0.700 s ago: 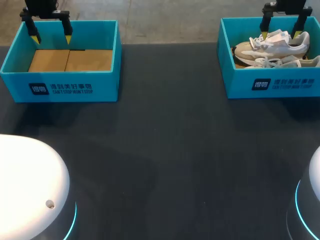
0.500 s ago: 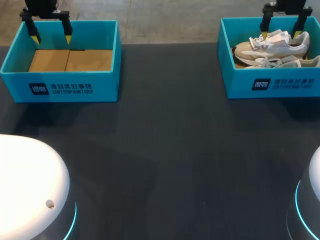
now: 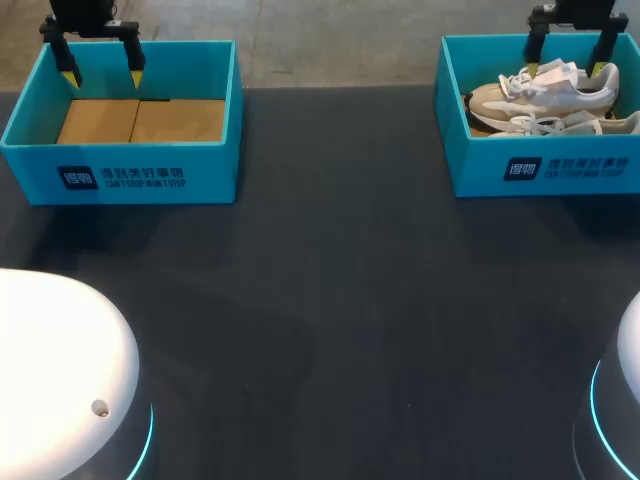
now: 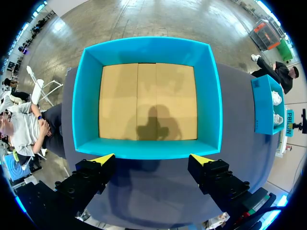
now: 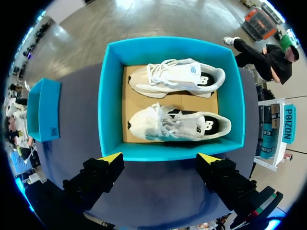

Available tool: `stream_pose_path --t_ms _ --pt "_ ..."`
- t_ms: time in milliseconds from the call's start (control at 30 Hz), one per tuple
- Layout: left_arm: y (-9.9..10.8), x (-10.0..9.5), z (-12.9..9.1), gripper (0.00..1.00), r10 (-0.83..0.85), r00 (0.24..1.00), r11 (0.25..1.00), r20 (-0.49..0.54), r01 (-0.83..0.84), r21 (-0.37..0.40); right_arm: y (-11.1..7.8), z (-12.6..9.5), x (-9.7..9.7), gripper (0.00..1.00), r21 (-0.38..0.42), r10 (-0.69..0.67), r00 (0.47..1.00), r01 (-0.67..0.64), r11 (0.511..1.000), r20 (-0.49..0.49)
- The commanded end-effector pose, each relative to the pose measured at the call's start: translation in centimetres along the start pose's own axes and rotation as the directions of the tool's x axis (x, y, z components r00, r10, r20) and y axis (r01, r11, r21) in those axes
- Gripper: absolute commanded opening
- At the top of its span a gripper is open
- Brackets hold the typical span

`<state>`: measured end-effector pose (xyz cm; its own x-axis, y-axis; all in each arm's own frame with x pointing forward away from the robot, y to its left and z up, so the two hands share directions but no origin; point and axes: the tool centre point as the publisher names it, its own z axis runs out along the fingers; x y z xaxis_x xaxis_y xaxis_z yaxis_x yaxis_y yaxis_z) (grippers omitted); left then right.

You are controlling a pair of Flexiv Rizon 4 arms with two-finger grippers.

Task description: Take the shoe out of the shoebox, open the shoe tongue, remove and reinsert the insole, then place the shoe into the shoebox

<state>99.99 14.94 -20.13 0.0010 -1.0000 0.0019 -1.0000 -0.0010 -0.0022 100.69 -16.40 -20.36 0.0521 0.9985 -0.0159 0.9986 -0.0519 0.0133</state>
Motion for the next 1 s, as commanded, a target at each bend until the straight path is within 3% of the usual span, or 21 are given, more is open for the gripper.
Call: stream_pose_path --t_ms 33,500,1000 --pt "0.0 0.0 -0.1 1.0 0.0 1.0 1.0 0.001 0.0 -0.001 1.2 0.5 -2.3 1.0 0.004 0.016 1.0 -0.016 1.0 -0.017" --pt "0.0 0.0 -0.1 1.0 0.0 1.0 1.0 0.001 0.0 -0.001 2.1 4.5 -10.6 1.0 -0.007 0.081 0.995 -0.081 0.997 0.054" --pt "0.0 0.0 -0.1 1.0 0.0 1.0 1.0 0.001 0.0 -0.001 2.8 8.2 -14.3 1.0 -0.007 0.084 0.996 -0.084 0.996 0.038"
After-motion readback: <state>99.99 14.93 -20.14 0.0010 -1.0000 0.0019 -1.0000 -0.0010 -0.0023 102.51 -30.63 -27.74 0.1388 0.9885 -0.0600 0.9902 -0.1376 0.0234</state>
